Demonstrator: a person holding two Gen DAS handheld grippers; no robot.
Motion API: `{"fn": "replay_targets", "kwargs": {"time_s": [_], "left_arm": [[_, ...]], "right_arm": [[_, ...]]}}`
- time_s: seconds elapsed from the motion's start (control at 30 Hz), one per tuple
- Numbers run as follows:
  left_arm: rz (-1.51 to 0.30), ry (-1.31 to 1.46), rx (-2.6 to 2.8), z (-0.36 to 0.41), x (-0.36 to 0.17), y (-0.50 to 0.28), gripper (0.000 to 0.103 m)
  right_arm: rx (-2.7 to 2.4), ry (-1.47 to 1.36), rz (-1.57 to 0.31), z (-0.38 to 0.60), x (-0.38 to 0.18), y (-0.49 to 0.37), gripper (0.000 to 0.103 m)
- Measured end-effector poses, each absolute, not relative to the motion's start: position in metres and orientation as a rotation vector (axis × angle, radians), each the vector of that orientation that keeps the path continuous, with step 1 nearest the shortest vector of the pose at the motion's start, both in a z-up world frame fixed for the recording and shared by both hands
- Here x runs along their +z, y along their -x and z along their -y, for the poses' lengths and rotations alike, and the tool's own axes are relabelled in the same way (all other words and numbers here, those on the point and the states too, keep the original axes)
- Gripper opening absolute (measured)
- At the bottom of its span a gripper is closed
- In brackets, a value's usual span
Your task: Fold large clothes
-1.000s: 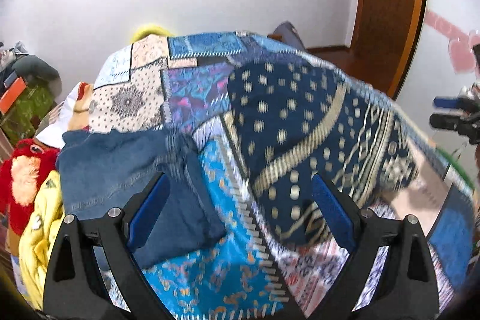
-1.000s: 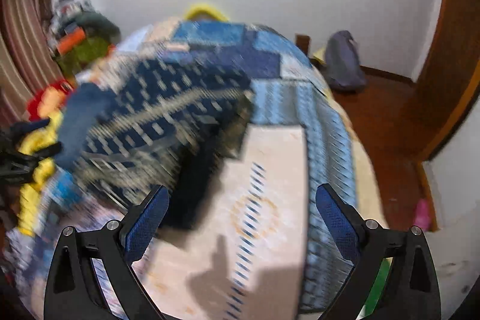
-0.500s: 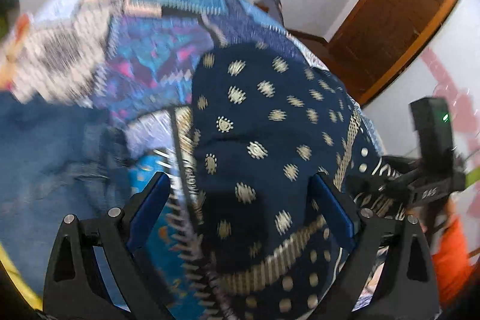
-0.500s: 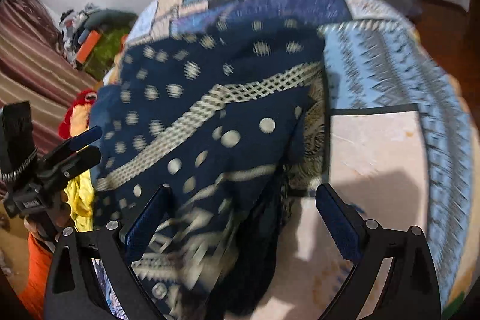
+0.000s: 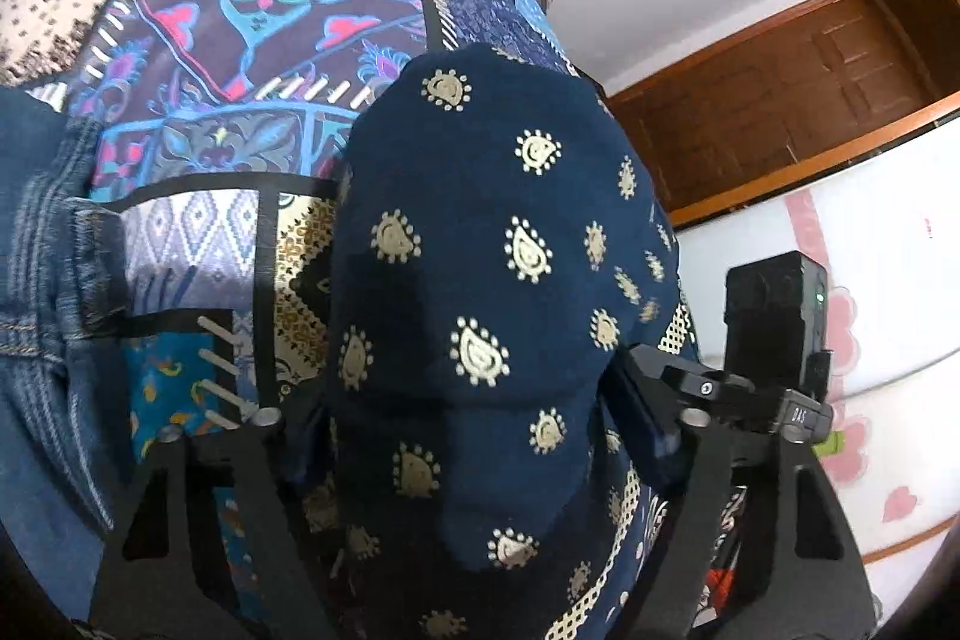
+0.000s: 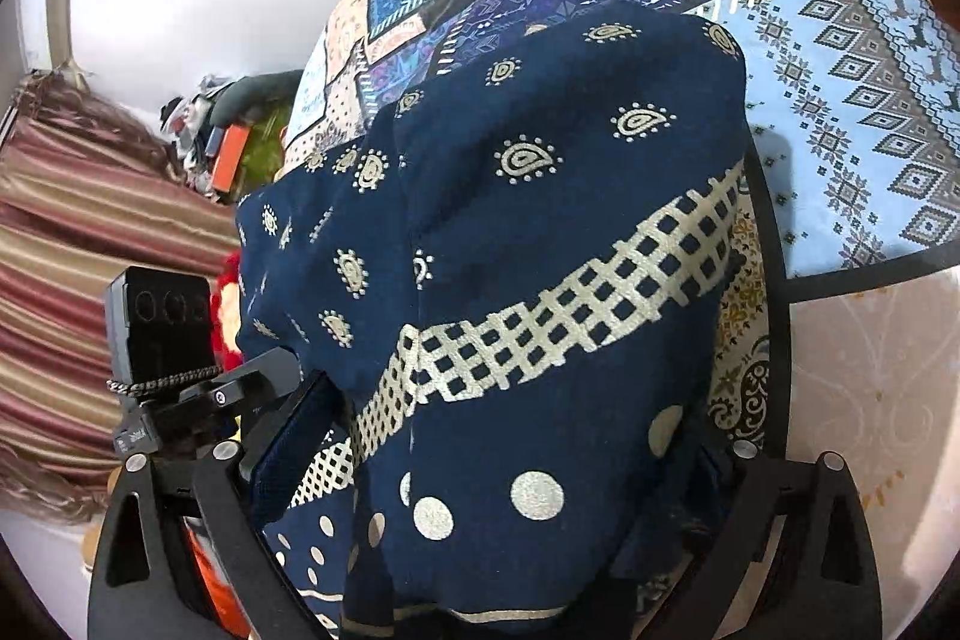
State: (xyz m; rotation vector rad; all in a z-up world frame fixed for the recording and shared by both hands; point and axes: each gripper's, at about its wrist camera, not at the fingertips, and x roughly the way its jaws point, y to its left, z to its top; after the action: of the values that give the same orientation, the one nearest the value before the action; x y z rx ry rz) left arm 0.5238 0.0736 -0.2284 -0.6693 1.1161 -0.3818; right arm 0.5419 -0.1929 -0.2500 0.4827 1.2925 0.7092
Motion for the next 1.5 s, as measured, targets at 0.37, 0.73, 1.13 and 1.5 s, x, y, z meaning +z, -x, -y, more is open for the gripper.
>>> {"fn": "replay_targets", "kwargs": {"time_s": [0.37, 0.73, 1.13, 1.5], "left_arm": [[-0.929, 0.435, -0.358, -0.075, -0.135, -0.469, 0.049], [-0.747, 0.340, -0.257, -0.158, -0.044, -0.399, 0.049], [-0.841, 0.517, -0.118, -0.278, -0.115, -0.374, 0.049], [-0.941, 0.846, -0.068, -0.366, -0.231, -0.411, 0.057]], "right_arm": [[0.779, -0.413, -1.203, 0.174, -0.187, -0.510, 0.040], [0.916, -0.309, -1.035, 0.077, -0.083, -0.469, 0.039], [0.975, -0.242, -1.180, -0.066, -0.138, -0.461, 0.039], [0.896, 0.007, -1.305, -0.165, -0.226, -0.525, 0.041]]}}
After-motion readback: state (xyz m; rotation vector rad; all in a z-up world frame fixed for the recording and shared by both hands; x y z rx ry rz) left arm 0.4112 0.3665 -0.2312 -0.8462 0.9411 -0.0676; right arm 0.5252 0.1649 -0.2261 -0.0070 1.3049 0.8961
